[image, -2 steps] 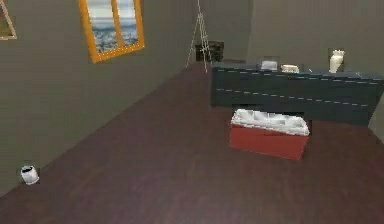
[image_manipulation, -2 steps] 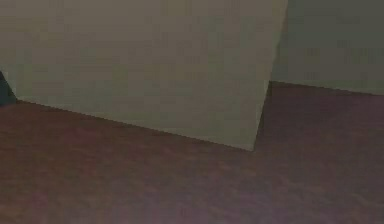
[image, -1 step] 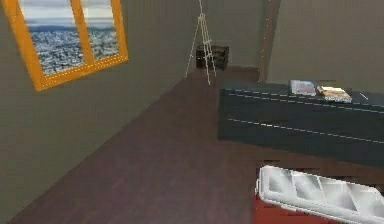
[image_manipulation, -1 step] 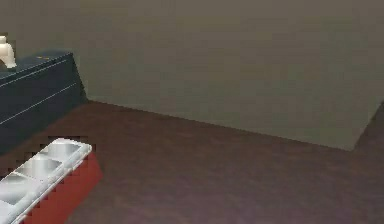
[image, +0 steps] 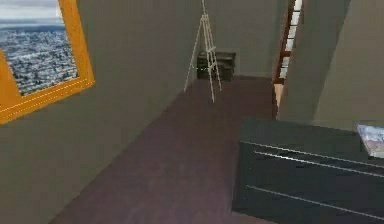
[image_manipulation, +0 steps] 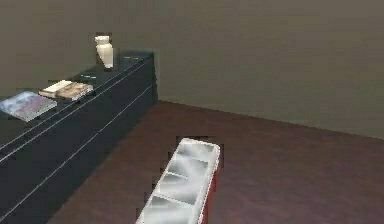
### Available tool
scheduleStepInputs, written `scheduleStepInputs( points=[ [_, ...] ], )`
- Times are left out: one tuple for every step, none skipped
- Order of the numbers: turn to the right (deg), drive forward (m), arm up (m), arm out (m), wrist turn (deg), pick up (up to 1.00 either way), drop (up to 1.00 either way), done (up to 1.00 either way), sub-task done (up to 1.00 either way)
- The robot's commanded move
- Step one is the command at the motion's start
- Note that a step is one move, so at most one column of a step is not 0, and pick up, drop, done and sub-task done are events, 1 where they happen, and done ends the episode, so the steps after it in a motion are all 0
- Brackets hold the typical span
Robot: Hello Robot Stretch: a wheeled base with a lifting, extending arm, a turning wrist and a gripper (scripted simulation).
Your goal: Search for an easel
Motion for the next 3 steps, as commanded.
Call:
scheduleStepInputs(
  points=[
    [0.0, 1.0, 0.0, 0.0, 0.0, 0.0, 0.0, 0.0, 0.0],
    [-39.0, 0.0, 0.0, 0.0, 0.0, 0.0, 0.0, 0.0, 0.0],
    [0.0, 0.05, 0.0, 0.0, 0.0, 0.0, 0.0, 0.0, 0.0]
  ],
)
